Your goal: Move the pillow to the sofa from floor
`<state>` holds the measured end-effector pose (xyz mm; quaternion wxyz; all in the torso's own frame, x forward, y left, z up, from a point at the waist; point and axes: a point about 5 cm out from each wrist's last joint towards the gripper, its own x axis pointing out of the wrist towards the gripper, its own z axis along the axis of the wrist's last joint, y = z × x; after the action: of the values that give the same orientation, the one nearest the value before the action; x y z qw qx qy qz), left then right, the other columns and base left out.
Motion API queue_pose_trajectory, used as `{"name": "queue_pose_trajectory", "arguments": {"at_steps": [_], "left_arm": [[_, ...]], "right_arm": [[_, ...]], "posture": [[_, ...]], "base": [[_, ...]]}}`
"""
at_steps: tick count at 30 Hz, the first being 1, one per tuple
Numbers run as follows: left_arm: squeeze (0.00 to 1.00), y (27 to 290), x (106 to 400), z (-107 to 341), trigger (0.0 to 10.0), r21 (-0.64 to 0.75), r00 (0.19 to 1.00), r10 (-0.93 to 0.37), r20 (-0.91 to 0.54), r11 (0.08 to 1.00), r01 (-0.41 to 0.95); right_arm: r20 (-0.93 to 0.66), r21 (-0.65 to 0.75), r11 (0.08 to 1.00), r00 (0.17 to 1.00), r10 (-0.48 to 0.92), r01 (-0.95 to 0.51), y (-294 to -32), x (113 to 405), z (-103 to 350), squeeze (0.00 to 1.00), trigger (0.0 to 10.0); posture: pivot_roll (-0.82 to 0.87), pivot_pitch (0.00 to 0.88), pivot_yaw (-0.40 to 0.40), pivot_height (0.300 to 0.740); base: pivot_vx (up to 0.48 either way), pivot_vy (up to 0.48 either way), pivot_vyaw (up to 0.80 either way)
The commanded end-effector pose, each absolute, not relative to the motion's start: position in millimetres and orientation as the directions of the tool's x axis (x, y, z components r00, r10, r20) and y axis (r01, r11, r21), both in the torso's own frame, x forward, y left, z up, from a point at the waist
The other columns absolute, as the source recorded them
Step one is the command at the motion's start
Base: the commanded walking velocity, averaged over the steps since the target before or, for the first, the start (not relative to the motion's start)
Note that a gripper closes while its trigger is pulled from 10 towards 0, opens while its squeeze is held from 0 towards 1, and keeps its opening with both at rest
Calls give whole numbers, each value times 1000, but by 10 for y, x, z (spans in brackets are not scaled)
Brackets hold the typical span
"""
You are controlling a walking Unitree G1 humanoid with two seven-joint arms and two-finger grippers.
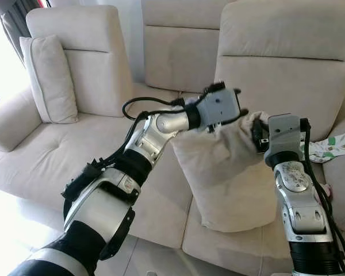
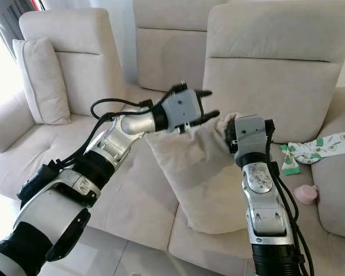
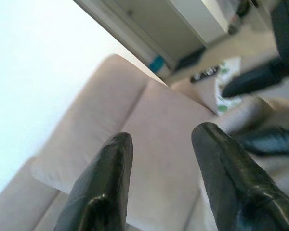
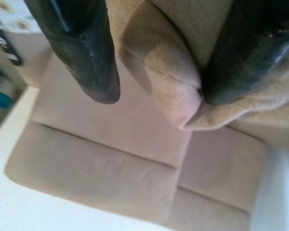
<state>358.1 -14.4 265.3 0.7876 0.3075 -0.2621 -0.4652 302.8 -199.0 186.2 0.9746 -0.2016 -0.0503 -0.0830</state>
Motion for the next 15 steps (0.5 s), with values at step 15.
{"name": "queue_pose_trajectory", "arguments": {"at_steps": [15], "left_arm": [[0,-88,3581,2902,10000,693,434,-846,309,513,506]], "right_arm": [[235,-520,657,831,-504,546,-2443,3002,1872,0,10000]], "posture": [[-18,0,92,740]], "base": [[0,0,0]]}}
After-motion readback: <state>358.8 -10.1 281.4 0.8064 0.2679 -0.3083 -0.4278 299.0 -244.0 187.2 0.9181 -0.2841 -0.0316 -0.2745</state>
